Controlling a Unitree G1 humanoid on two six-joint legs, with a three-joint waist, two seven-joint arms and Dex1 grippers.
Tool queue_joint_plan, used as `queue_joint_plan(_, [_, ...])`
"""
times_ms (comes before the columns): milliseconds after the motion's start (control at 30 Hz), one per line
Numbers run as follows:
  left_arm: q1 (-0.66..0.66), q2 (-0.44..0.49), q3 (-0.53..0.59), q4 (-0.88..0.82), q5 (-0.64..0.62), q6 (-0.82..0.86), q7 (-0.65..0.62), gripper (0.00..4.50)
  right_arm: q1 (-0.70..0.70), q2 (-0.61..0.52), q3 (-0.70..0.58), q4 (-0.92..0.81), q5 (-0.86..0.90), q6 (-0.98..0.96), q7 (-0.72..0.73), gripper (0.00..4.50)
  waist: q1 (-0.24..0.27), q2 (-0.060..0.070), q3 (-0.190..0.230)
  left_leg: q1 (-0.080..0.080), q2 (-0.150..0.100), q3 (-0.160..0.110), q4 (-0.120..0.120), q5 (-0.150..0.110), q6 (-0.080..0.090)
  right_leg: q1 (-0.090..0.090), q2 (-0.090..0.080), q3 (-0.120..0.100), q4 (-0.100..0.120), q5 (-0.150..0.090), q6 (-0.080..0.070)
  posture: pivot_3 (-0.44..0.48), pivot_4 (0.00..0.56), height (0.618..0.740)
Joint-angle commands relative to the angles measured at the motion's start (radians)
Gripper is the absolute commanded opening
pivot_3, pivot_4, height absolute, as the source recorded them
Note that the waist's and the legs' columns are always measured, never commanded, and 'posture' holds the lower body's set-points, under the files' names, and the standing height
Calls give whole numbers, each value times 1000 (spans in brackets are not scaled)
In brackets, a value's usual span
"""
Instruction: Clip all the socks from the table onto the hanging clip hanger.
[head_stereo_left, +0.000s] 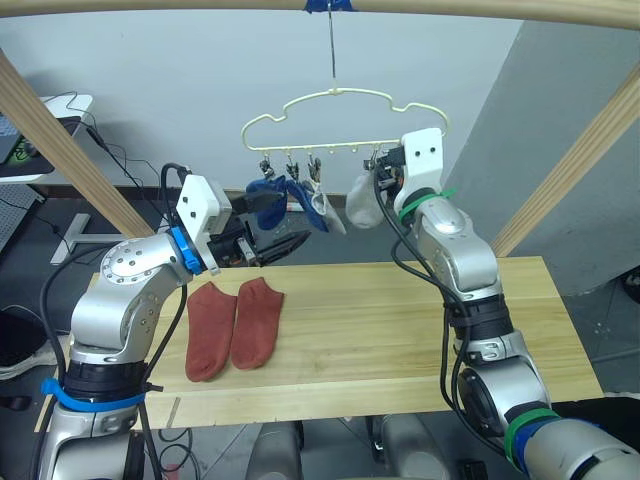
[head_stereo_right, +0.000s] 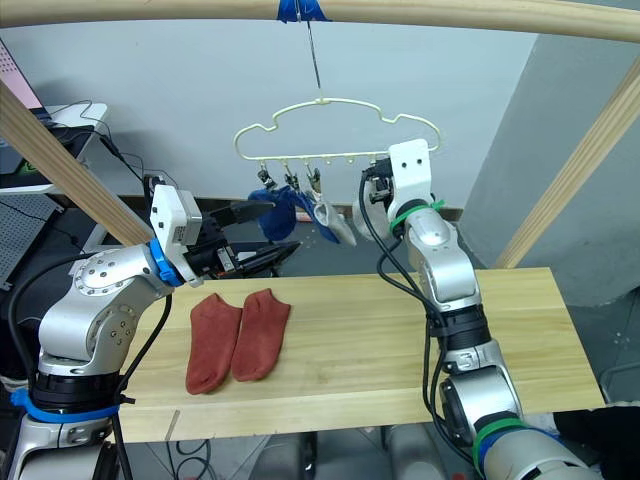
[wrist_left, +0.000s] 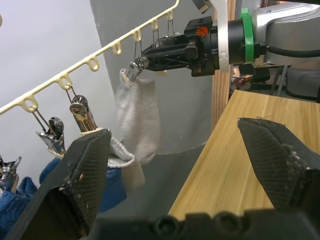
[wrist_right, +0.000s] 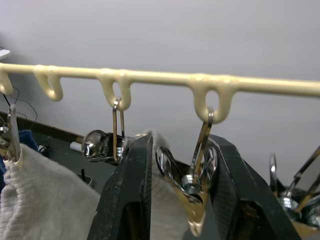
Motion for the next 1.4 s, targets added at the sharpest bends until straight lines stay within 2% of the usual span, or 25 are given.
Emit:
queue_joint_plan(33, [-8,3,4,-19,-1,-10,-5,4500,-30,1,3,-16,-10,-35,7,1558,0,0,0,0,0,0,0,0,0,0,0,0,0,0,0,-111,235,740])
queue_joint_plan(233, [-4,3,4,-21,0,-10,-3,4500,-31,4,-2,-13,-9,-43,7,1558,0,0,0,0,0,0,0,0,0,0,0,0,0,0,0,-112,236,740])
queue_joint_plan(400, [12,1,4,-24,5,-13,4,4500,-33,4,-8,-13,-9,-52,3,388,0,0,0,0,0,0,0,0,0,0,0,0,0,0,0,-112,236,740])
queue_joint_plan(467, [32,-1,4,-30,17,-19,17,4500,-36,3,-9,-11,-8,-54,3,140,0,0,0,0,0,0,0,0,0,0,0,0,0,0,0,-112,236,740])
queue_joint_plan(667, [109,-32,5,-60,79,-28,109,4500,-39,1,-13,-6,-3,-62,10,140,0,0,0,0,0,0,0,0,0,0,0,0,0,0,0,-110,240,740])
queue_joint_plan(800, [225,-96,18,-86,163,-14,272,4500,-39,0,-13,-5,-1,-64,14,140,-1,0,0,0,0,0,0,0,0,0,0,0,0,0,0,-110,240,740])
queue_joint_plan(1000, [364,-207,67,-31,186,92,465,4500,-29,-2,-13,-23,6,-50,24,140,0,0,0,0,0,-1,0,0,0,0,-1,0,1,0,0,-110,254,740])
queue_joint_plan(1167, [328,-243,35,124,224,124,517,4500,-21,-4,-8,-38,11,-36,35,140,2,0,0,0,0,-1,1,0,0,0,0,-1,1,0,0,-120,265,740])
queue_joint_plan(1400, [232,-262,-22,316,286,74,497,4500,-20,-2,-5,-44,12,-29,43,140,1,0,0,0,0,-1,1,0,0,0,0,-1,1,0,0,-120,265,740])
